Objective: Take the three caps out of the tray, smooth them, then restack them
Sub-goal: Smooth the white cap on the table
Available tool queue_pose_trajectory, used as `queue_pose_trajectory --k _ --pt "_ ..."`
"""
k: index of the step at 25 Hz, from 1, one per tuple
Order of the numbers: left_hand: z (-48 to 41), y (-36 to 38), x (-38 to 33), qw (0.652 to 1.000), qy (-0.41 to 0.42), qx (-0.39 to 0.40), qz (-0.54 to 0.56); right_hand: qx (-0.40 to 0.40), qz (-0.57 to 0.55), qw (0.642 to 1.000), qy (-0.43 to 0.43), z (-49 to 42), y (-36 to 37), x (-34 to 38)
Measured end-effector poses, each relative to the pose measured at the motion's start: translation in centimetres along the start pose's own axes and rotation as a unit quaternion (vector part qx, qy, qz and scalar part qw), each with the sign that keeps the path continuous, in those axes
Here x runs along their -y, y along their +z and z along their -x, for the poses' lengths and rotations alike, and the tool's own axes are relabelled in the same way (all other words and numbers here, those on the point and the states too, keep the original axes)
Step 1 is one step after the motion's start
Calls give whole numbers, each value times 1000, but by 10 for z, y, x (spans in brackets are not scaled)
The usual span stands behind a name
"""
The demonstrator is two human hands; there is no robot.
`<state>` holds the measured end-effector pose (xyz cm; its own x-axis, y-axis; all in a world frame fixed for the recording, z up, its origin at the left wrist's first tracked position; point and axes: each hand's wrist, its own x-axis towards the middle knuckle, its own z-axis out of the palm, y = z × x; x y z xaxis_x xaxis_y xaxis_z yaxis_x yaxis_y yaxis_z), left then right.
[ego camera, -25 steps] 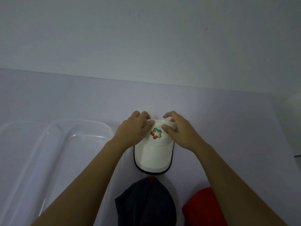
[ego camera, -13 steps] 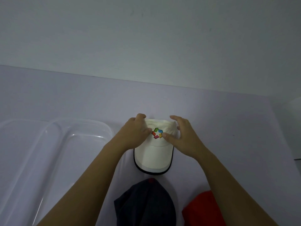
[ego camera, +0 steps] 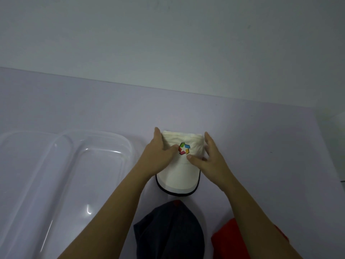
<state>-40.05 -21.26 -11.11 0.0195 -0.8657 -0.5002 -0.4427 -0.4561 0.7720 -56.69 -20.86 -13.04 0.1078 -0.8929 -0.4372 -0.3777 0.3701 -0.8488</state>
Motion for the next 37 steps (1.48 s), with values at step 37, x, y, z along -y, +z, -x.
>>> queue_pose_trajectory --k 37 --pt "122 53 102 984 82 -153 -49 -132 -110 982 75 144 79 -61"
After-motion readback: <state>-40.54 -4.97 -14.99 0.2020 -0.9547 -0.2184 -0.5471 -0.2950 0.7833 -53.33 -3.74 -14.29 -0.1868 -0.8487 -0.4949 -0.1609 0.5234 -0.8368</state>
